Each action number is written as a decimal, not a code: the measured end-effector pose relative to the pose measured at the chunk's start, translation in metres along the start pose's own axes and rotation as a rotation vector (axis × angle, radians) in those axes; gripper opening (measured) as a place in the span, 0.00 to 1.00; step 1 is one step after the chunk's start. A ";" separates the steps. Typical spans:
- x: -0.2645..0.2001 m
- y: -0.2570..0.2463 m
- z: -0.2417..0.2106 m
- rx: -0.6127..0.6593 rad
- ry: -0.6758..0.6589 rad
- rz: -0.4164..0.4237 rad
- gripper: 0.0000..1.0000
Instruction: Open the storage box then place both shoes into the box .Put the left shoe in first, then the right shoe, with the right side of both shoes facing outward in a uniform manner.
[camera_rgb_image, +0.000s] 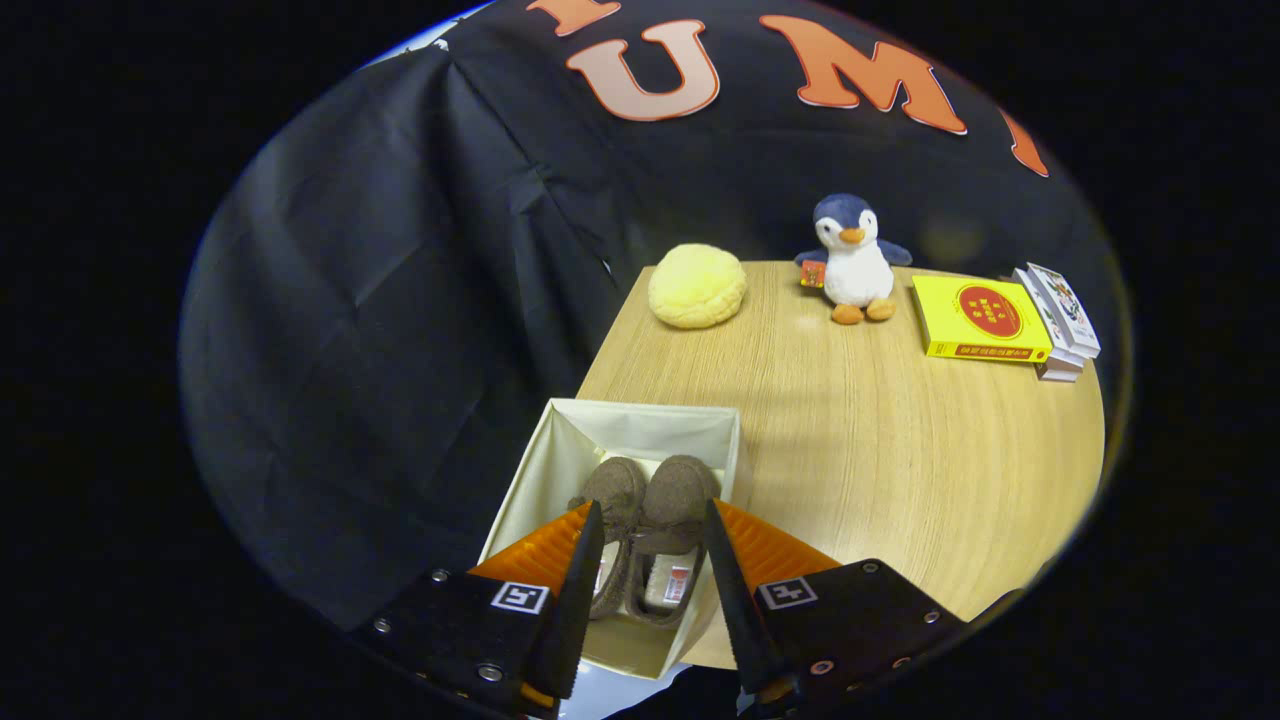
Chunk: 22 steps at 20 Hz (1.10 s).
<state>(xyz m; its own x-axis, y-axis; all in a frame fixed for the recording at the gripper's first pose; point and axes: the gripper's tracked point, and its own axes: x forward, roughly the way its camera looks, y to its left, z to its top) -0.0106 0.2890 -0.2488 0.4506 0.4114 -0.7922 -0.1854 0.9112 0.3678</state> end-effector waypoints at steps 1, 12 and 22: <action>-0.012 -0.008 0.007 -0.008 -0.031 -0.002 0.63; -0.147 -0.147 0.067 -0.048 -0.420 -0.084 0.93; -0.265 -0.255 0.107 -0.043 -0.817 -0.266 0.97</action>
<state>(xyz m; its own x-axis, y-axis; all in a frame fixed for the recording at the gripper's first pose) 0.0105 -0.0544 -0.0803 0.9680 0.0570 -0.2442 -0.0104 0.9821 0.1880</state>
